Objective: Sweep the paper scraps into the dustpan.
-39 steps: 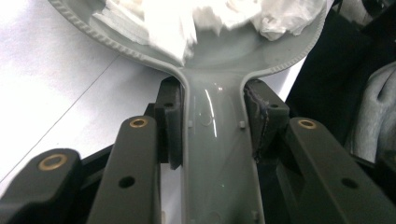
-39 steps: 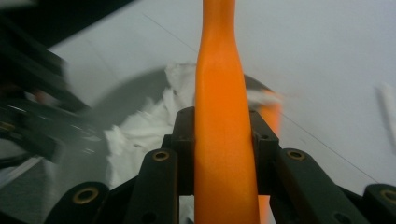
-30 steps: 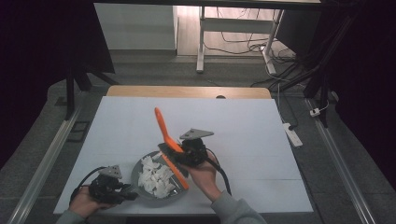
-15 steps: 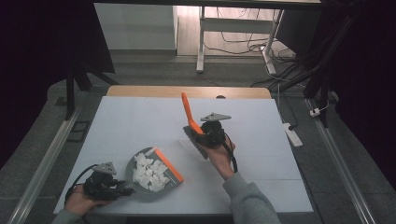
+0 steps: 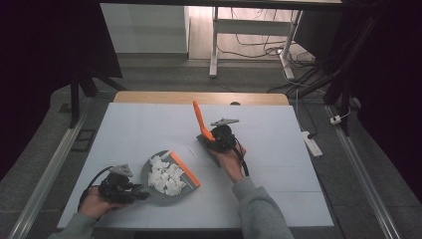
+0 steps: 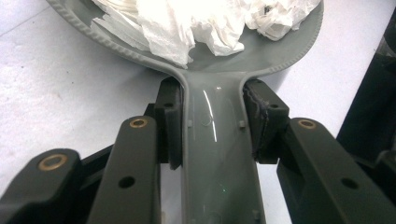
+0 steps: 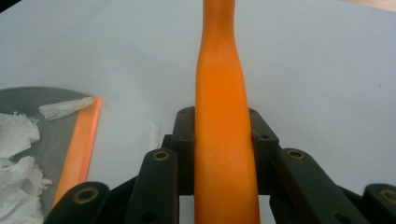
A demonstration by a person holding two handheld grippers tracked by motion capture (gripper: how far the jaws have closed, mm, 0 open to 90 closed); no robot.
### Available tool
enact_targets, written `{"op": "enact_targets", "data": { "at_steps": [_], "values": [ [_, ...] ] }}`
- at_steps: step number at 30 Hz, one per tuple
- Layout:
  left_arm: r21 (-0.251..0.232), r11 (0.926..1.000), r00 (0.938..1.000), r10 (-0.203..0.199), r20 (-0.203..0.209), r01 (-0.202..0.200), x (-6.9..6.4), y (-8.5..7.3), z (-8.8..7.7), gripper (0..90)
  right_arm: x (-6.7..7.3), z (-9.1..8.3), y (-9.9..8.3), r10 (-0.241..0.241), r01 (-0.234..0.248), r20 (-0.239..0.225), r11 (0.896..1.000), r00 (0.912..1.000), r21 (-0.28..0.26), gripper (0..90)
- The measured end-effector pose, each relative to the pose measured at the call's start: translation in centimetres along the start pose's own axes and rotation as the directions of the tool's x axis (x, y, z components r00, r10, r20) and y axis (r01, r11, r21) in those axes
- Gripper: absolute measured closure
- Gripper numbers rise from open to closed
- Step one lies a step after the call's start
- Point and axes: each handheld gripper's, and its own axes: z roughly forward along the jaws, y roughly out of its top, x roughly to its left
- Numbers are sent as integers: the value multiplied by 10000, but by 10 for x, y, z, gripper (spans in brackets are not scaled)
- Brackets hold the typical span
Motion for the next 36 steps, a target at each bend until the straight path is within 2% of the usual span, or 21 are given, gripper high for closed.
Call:
{"op": "enact_targets", "data": {
  "at_steps": [6, 13, 15, 17, 18, 20, 21, 24, 26, 28, 29, 33, 36],
  "values": [
    [48, 10000, 10000, -1, 8, 1, 1, 1, 2, 611, 16, 14, 7, -304, 313, -256, 9989, 9992, 350, 704],
    [93, 10000, 10000, 27, 33, -27, 2, 2, 4, 611, 46, 18, 6, -749, 800, -822, 9950, 9938, 604, 704],
    [117, 9999, 10000, 18, 23, -19, 2, 2, 4, 611, 55, 17, 5, -867, 955, -1199, 9930, 9890, 701, 704],
    [136, 9999, 10000, 26, 15, -27, 2, 2, 4, 611, 66, 13, 3, -936, 1097, -1899, 9910, 9773, 762, 704],
    [154, 9999, 10000, 39, 20, -40, 2, 2, 4, 611, 70, 9, 3, -1084, 1251, -2174, 9901, 9700, 641, 703],
    [155, 9999, 10000, 36, 7, -36, 2, 2, 4, 611, 75, -1, 7, -1142, 1218, -2350, 9924, 9653, 183, 703],
    [152, 9999, 10000, 32, 1, -32, 1, 2, 4, 611, 75, -6, 11, -1196, 1209, -2300, 9926, 9658, -86, 703],
    [144, 9999, 10000, 11, 5, -11, 1, 2, 4, 611, 64, -14, 21, -1205, 1142, -1582, 9923, 9800, -480, 703],
    [130, 9999, 10000, -5, 20, 5, 1, 2, 4, 611, 54, -12, 24, -1095, 1061, -1238, 9938, 9862, -342, 703],
    [118, 9999, 10000, -24, 25, 24, 1, 2, 5, 612, 47, -5, 23, -1311, 1310, -646, 9914, 9893, -54, 703],
    [122, 9999, 10000, -25, 22, 25, 1, 2, 5, 611, 44, 0, 22, -1297, 1304, -513, 9914, 9902, 111, 703],
    [139, 9999, 10000, -70, 28, 70, 2, 3, 5, 611, 39, 18, 17, -1112, 1136, -394, 9914, 9930, 650, 703],
    [150, 9999, 10000, -82, 31, 81, 1, 3, 4, 612, 46, 26, 15, -1239, 1273, -454, 9886, 9913, 809, 704]
  ]
}}
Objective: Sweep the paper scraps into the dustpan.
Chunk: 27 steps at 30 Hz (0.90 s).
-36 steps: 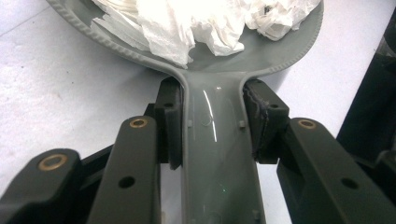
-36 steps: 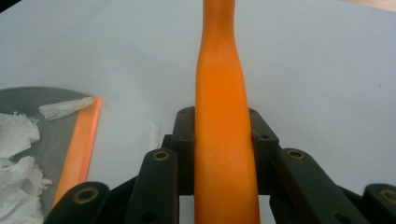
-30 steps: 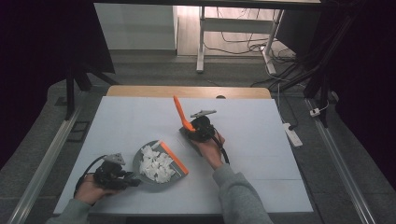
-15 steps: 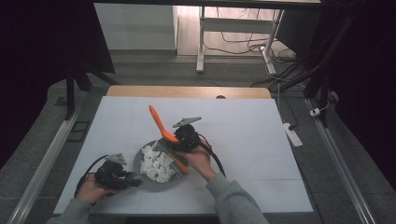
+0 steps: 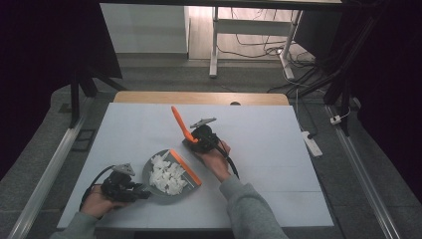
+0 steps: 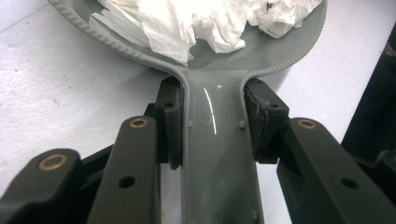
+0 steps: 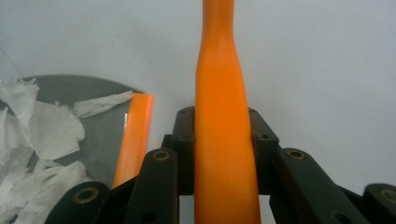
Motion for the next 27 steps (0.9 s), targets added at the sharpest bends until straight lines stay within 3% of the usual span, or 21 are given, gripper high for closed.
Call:
{"op": "enact_targets", "data": {
  "at_steps": [4, 9, 11, 13, 16, 19, 23, 25, 27],
  "values": [
    [-28, 10000, 10000, -20, -5, 20, 0, 0, 0, 611, 18, 1, 0, -433, 436, -315, 9990, 9986, 109, 704],
    [27, 10000, 10000, -6, -16, 6, 0, 0, 0, 611, 43, -12, -4, -526, 525, -1647, 9986, 9849, -45, 704],
    [19, 10000, 10000, -24, -25, 24, -1, 0, 0, 611, 47, -23, -2, -563, 485, -1960, 9978, 9790, -445, 703],
    [28, 10000, 10000, -14, -21, 14, -1, 0, 0, 611, 44, -36, 2, -398, 202, -2004, 9949, 9789, -991, 703],
    [38, 10000, 10000, -29, -22, 29, -1, 0, 1, 611, 32, -51, 6, -159, -83, -1600, 9888, 9870, -1491, 703],
    [58, 10000, 10000, -49, -20, 49, -1, 0, 2, 611, 19, -54, 5, -9, -159, -1191, 9899, 9929, -1405, 703],
    [64, 10000, 10000, -41, -14, 41, -1, -1, 2, 611, 11, -44, 1, -41, -33, -821, 9960, 9966, -895, 703],
    [67, 10000, 10000, -52, -2, 52, -1, -1, 2, 611, 10, -37, -2, 136, -194, -1233, 9988, 9923, -458, 703],
    [86, 10000, 10000, -47, 11, 47, 0, -1, 2, 611, 16, -33, -6, 36, -64, -1832, 9999, 9831, -143, 703]
  ]
}}
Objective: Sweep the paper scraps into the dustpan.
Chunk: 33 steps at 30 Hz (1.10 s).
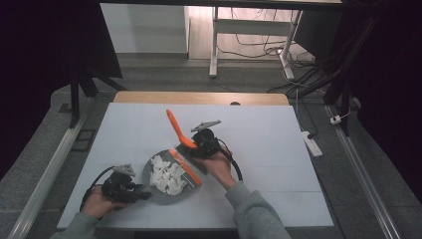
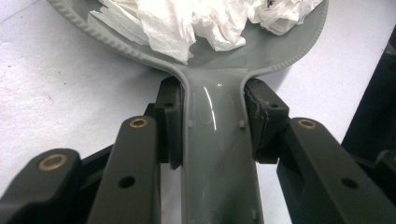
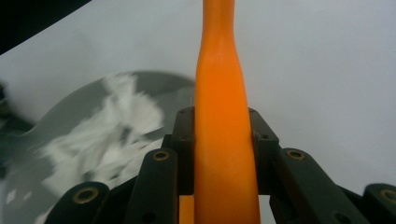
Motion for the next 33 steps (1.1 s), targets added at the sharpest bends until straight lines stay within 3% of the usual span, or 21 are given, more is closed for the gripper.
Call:
{"op": "enact_targets", "data": {
  "at_steps": [3, 5, 7, 11, 14, 19, 24, 28, 32, 33],
  "values": [
    [15, 10000, 10000, 12, 1, -12, 0, 0, 0, 611, 13, 0, -5, -279, 329, -931, 9981, 9953, 520, 703],
    [8, 10000, 10000, 21, 1, -21, 0, 0, -1, 611, 17, -4, -8, -323, 414, -1156, 9962, 9928, 766, 703],
    [-9, 10000, 10000, 6, -2, -6, 0, -1, -1, 611, 17, -14, -9, -356, 432, -1104, 9968, 9933, 674, 703],
    [32, 10000, 10000, -3, 2, 3, 0, 0, 0, 611, 7, -39, -5, -274, 269, -548, 9996, 9981, -86, 703],
    [-19, 10000, 10000, -2, -4, 2, -1, 0, -1, 611, -5, -41, -2, -400, 407, 224, 9986, 9990, -351, 703],
    [4, 10000, 10000, 1, 8, -1, 0, 0, -1, 611, -20, -17, -1, -555, 568, 1057, 9983, 9928, -89, 703],
    [-12, 10000, 10000, -2, 8, 2, 0, 0, -1, 611, -25, 13, 0, -431, 410, 1148, 9989, 9924, 210, 703],
    [-8, 10000, 10000, 11, -13, -11, 0, -1, 0, 611, -10, 26, 0, -628, 598, 763, 9974, 9951, 410, 703],
    [2, 10000, 10000, 20, -70, -20, 0, -1, 0, 611, 22, 23, -5, -1244, 1226, 388, 9914, 9915, 455, 703],
    [3, 10000, 10000, 32, -77, -32, 0, -1, 1, 611, 27, 19, -5, -1058, 1062, -136, 9938, 9943, 330, 703]
  ]
}}
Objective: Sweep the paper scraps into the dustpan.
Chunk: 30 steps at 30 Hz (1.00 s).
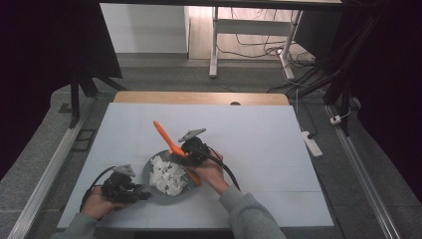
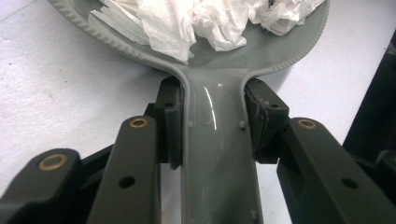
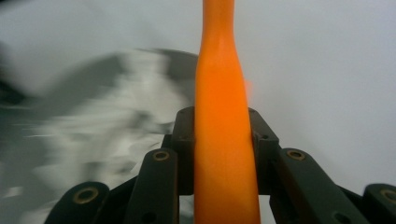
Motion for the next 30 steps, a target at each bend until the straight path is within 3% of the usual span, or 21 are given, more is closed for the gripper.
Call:
{"op": "enact_targets", "data": {
  "at_steps": [1, 2, 4, 9, 23, 27, 30],
  "values": [
    [-18, 10000, 10000, -3, -12, 3, 0, 0, 0, 611, 6, -4, -1, 93, -98, -415, 9999, 9991, -124, 703],
    [-30, 10000, 10000, 6, -32, -6, 0, 0, 1, 611, 13, -9, 0, -131, 122, -434, 9997, 9990, -205, 703],
    [-76, 10000, 10000, 18, -57, -18, -1, 0, 0, 611, 22, -19, 1, -579, 570, -226, 9976, 9981, -386, 703],
    [-390, 9992, 10000, 79, 15, -79, -1, -3, 0, 611, 23, -43, 5, -768, 808, 492, 9932, 9958, -842, 703],
    [-570, 9983, 9999, 132, -51, -135, -1, -4, 1, 611, -2, -63, -10, 82, -16, 476, 9904, 9988, -1382, 703],
    [-571, 9983, 9999, 117, -38, -119, -1, -4, 2, 611, -15, -62, -12, 310, -164, 1076, 9909, 9937, -1338, 703],
    [-575, 9983, 10000, 83, -24, -84, -2, -4, 2, 611, -33, -42, -10, 743, -636, 1430, 9950, 9869, -775, 703]
  ]
}}
